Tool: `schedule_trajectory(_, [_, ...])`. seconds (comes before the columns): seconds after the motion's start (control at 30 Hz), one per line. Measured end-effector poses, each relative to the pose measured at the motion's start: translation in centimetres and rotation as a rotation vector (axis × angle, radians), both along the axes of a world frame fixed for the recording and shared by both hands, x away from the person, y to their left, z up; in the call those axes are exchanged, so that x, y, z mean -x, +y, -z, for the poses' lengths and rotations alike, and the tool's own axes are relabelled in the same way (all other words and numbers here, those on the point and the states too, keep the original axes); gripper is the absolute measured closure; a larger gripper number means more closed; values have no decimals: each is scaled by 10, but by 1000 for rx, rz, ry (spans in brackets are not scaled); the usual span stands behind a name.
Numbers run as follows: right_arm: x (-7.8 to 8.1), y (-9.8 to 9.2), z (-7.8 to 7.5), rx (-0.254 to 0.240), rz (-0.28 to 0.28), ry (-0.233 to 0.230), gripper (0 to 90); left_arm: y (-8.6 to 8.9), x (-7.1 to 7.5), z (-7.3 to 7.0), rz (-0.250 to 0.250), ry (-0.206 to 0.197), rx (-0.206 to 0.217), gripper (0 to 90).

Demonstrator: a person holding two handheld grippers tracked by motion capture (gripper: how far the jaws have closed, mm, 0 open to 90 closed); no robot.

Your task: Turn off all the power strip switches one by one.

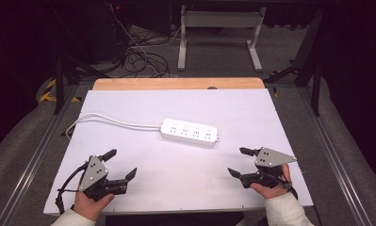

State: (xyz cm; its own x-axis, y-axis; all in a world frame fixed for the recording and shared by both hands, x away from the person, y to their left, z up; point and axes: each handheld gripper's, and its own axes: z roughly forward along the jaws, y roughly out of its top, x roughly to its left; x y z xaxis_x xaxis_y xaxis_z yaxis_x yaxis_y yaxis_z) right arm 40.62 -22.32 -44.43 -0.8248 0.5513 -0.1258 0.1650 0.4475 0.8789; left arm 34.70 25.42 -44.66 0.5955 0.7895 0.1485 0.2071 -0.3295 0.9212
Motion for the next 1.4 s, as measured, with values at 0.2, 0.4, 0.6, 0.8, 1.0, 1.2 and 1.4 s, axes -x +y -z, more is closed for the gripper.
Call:
schedule_trajectory(0.2, [0,2,-1,17,-5,-4,200,0,1,-1,2,-5,-4,119])
schedule_trajectory(0.4, [2,6,-3,10,-11,-12,194,0,0,-2,1,24,12,119])
schedule_trajectory(0.6, [0,11,-8,7,-21,-10,305,-3,3,-1,-12,-25,-38,122])
schedule_trajectory(0.8, [-10,20,-21,7,-32,29,382,-2,3,-1,-17,-23,-37,122])
schedule_trajectory(1.0, [-29,32,-34,28,-25,62,437,0,1,-1,-22,-12,-43,123])
schedule_trajectory(1.2, [-48,43,-45,44,-16,89,442,3,-3,-2,-26,-2,-37,123])
schedule_trajectory(1.4, [-63,56,-53,47,-8,93,456,1,-5,-2,-20,3,-30,123])
